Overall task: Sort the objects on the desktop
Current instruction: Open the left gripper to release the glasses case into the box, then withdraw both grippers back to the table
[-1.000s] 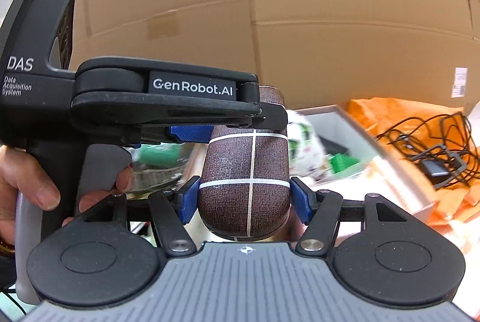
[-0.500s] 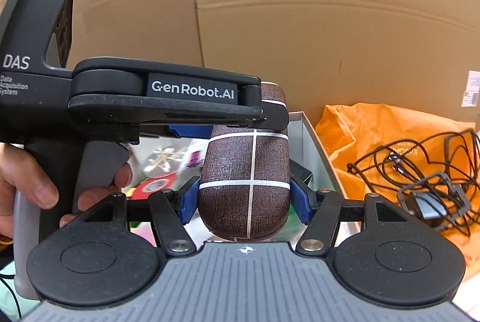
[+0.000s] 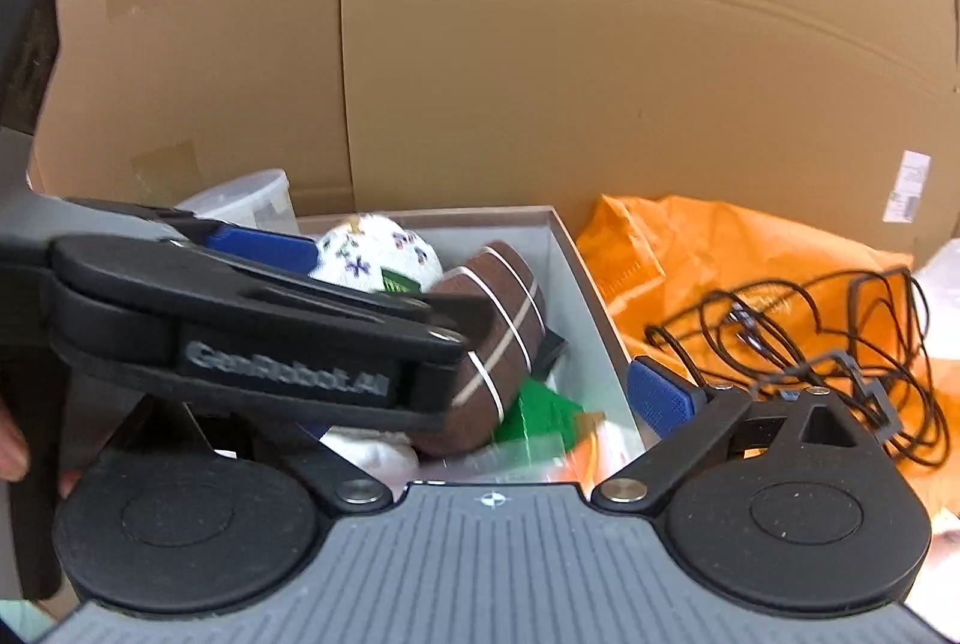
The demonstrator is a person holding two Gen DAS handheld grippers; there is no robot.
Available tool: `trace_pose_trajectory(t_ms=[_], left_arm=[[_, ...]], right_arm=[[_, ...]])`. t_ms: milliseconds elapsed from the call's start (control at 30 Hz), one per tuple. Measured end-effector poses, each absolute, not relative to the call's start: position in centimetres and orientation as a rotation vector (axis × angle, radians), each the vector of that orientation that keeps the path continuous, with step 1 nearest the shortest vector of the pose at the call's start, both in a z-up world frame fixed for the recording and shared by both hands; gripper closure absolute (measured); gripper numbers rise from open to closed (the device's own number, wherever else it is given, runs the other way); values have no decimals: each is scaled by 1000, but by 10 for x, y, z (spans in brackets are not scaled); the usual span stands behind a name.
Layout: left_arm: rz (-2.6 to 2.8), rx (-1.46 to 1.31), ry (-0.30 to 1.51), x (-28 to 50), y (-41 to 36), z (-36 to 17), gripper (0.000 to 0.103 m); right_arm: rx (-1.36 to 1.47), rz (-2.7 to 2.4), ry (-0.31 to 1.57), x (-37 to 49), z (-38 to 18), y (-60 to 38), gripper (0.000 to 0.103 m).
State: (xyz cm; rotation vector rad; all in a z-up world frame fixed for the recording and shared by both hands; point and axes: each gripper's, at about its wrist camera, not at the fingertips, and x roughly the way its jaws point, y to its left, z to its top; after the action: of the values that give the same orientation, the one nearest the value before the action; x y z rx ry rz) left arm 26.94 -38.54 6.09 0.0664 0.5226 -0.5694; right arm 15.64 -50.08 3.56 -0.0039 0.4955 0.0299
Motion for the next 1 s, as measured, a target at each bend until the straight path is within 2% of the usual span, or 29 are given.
trace_pose_trajectory(t_ms=[367, 600, 1000], left_arm=[[-588, -4, 501, 192, -348, 83, 0], [-536, -111, 531, 123, -295, 85, 0], [-442, -123, 524, 10, -188, 71, 0]], right_arm=[[12, 24, 483, 99, 61, -474, 0], [31, 88, 431, 42, 72, -429, 0], [32, 268, 393, -42, 58, -338, 0]])
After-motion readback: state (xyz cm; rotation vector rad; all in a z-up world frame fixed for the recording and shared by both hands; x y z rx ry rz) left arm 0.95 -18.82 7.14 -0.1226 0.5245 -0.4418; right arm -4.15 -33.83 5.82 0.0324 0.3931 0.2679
